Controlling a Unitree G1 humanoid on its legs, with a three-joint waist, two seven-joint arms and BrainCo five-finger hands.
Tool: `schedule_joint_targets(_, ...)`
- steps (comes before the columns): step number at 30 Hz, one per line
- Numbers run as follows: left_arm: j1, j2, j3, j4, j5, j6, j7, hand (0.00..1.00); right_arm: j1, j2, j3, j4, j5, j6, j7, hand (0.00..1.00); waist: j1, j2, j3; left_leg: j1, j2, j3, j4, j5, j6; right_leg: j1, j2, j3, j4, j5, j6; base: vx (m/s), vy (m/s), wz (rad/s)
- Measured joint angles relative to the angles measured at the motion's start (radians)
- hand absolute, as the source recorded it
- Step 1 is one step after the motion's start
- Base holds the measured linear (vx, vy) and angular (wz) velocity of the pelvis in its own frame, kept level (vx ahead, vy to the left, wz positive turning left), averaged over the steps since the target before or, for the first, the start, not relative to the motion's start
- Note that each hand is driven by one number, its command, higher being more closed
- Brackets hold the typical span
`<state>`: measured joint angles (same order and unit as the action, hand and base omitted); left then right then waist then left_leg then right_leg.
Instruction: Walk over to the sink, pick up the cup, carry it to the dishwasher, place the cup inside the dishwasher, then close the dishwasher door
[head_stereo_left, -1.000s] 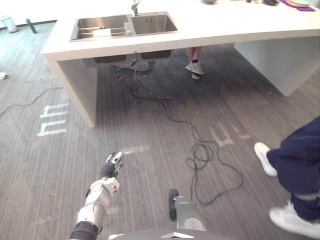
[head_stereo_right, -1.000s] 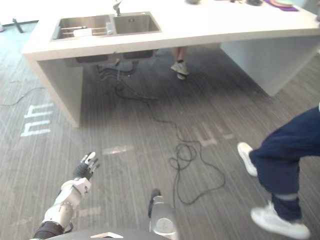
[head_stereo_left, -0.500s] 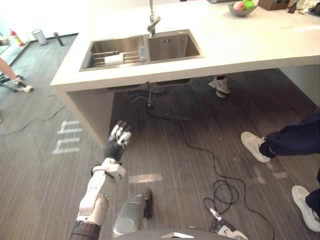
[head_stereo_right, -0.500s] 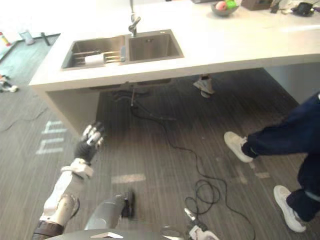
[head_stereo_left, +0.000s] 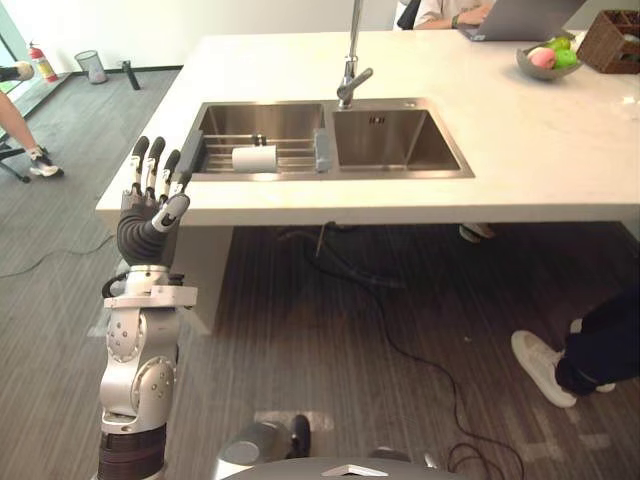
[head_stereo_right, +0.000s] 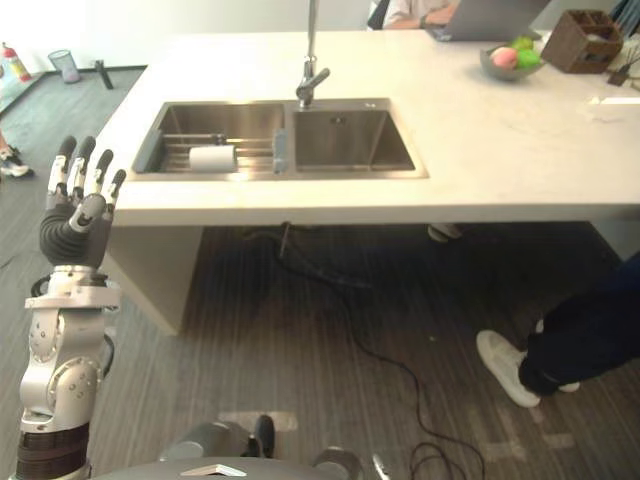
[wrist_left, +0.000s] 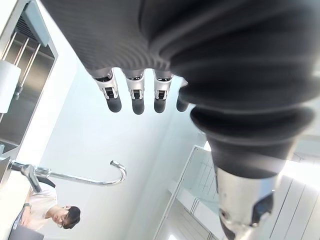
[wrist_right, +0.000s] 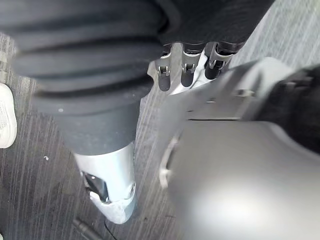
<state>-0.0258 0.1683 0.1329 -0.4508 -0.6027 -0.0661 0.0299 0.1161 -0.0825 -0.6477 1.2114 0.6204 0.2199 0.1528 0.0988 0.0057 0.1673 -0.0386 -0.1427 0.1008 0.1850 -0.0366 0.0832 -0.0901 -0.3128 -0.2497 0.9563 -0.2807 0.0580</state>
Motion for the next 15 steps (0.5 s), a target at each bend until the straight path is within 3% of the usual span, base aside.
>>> schedule_joint_targets(2,-0.005,0.023,0.029,0.004,0.029,-0.061,0.026,0.0,0.003,0.0,0.007,0.0,-0.027,-0.008,0.016,0.0,-0.016,0.013,-0.001,0.03,0.025,-0.018,-0.017,-0.016,-0.011,-0.061,0.059,0.0,-0.201,-0.032,-0.001,0.28,-0.02,0.18)
schedule_joint_targets(3,-0.026,0.05,0.048,0.018,0.039,-0.1,0.03,0.0,0.007,-0.005,0.023,-0.003,-0.064,-0.012,0.016,0.0,-0.017,0.014,-0.002,0.038,0.04,-0.023,-0.018,-0.025,-0.018,-0.084,0.102,0.033,-0.352,-0.015,0.012,0.17,-0.039,0.3)
schedule_joint_targets(4,-0.039,0.067,0.062,0.03,0.039,-0.117,0.029,0.0,0.016,-0.005,0.033,-0.004,-0.08,-0.016,0.016,0.0,-0.017,0.014,-0.002,0.046,0.041,-0.033,-0.016,-0.031,-0.021,-0.087,0.112,0.043,-0.416,0.012,0.008,0.18,-0.081,0.48)
schedule_joint_targets(6,-0.056,0.121,0.122,0.046,0.035,-0.157,0.02,0.0,0.049,-0.002,0.048,0.002,-0.102,-0.009,0.015,0.0,-0.01,-0.002,-0.025,0.081,0.039,-0.071,-0.029,-0.049,-0.032,-0.067,0.12,0.041,-0.579,0.119,-0.006,0.35,-0.204,0.43)
schedule_joint_targets(7,-0.056,0.13,0.135,0.044,0.033,-0.164,0.019,0.0,0.059,0.001,0.048,0.002,-0.113,-0.002,0.016,0.0,-0.007,-0.011,-0.038,0.084,0.039,-0.076,-0.032,-0.053,-0.038,-0.056,0.124,0.041,-0.617,0.143,-0.011,0.4,-0.263,0.32)
schedule_joint_targets(8,-0.056,0.138,0.145,0.043,0.024,-0.177,0.014,0.0,0.061,0.002,0.046,0.004,-0.121,0.006,0.019,0.0,-0.003,-0.021,-0.057,0.09,0.046,-0.095,-0.032,-0.064,-0.054,-0.027,0.138,0.029,-0.676,0.228,0.003,0.32,-0.246,0.32)
schedule_joint_targets(12,-0.057,0.135,0.134,0.045,0.018,-0.156,-0.001,0.0,0.026,-0.025,0.013,0.002,-0.154,0.021,0.044,0.0,0.013,0.026,-0.088,0.092,0.12,-0.117,-0.055,-0.078,-0.086,0.046,0.236,-0.013,-0.854,0.289,-0.034,0.27,-0.203,0.08)
schedule_joint_targets(15,-0.073,0.135,0.131,0.08,0.019,-0.128,-0.016,0.0,-0.001,-0.035,0.015,0.003,-0.153,0.023,0.048,0.0,0.009,0.035,-0.092,0.078,0.139,-0.134,-0.065,-0.069,-0.102,0.061,0.265,-0.024,-0.906,0.3,-0.049,0.13,-0.142,0.0)
